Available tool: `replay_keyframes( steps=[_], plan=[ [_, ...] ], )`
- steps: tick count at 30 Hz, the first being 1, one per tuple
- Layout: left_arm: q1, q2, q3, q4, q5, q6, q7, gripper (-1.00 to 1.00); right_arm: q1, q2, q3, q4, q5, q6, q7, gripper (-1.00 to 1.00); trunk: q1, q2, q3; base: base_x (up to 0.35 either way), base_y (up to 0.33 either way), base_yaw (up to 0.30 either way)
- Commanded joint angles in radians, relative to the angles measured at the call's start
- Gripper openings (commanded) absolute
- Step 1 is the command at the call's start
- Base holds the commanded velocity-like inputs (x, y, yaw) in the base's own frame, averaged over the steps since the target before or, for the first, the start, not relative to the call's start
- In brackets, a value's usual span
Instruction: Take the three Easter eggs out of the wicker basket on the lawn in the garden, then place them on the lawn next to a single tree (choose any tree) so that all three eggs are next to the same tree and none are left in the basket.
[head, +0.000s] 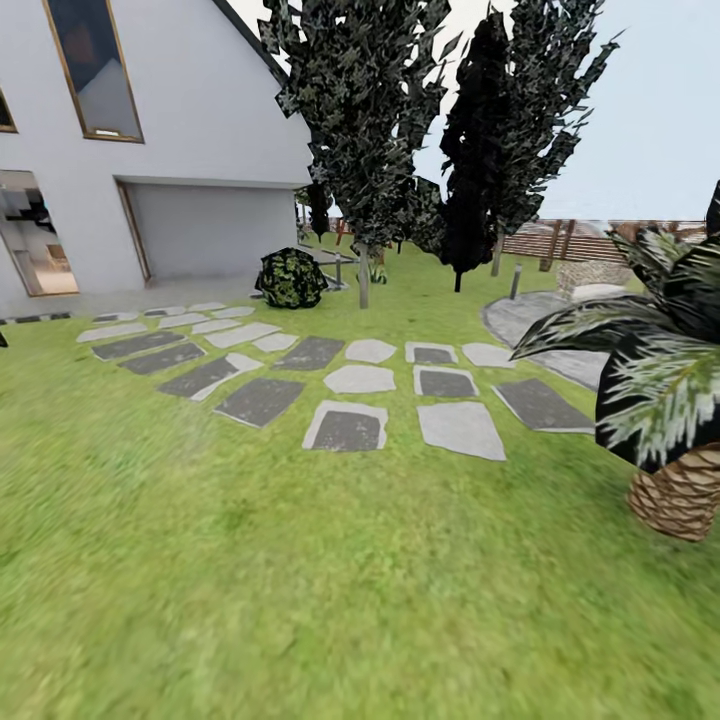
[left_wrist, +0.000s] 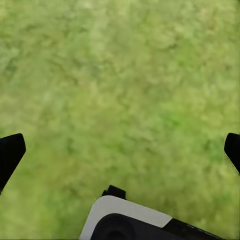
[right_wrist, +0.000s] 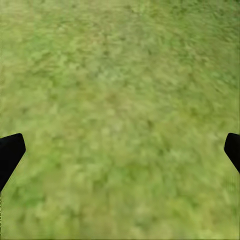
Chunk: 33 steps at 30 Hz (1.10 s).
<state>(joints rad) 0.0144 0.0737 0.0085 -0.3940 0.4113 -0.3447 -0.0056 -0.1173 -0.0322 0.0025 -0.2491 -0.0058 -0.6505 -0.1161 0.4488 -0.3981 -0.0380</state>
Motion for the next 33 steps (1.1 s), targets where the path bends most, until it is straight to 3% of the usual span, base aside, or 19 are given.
replay_keyframes(
  steps=[1,13,33],
  plan=[
    [0.000,0.000,0.001,-0.002,0.003,0.000,-0.001,1.00,-0.001,0.000,0.001,0.001,0.000,-0.003,-0.002,1.00,0.001,-0.002,-0.002,0.335,0.097,0.000],
    [0.000,0.001,0.001,0.011,0.003,0.001,-0.001,1.00,-0.001,0.000,0.001,-0.001,0.000,-0.004,-0.002,1.00,0.001,-0.002,-0.002,0.335,0.095,0.000],
    [0.000,0.000,0.001,0.018,0.001,0.000,-0.001,1.00,-0.001,0.000,-0.001,-0.005,-0.003,-0.003,-0.002,1.00,0.001,-0.002,-0.006,0.335,0.005,0.000]
  ],
)
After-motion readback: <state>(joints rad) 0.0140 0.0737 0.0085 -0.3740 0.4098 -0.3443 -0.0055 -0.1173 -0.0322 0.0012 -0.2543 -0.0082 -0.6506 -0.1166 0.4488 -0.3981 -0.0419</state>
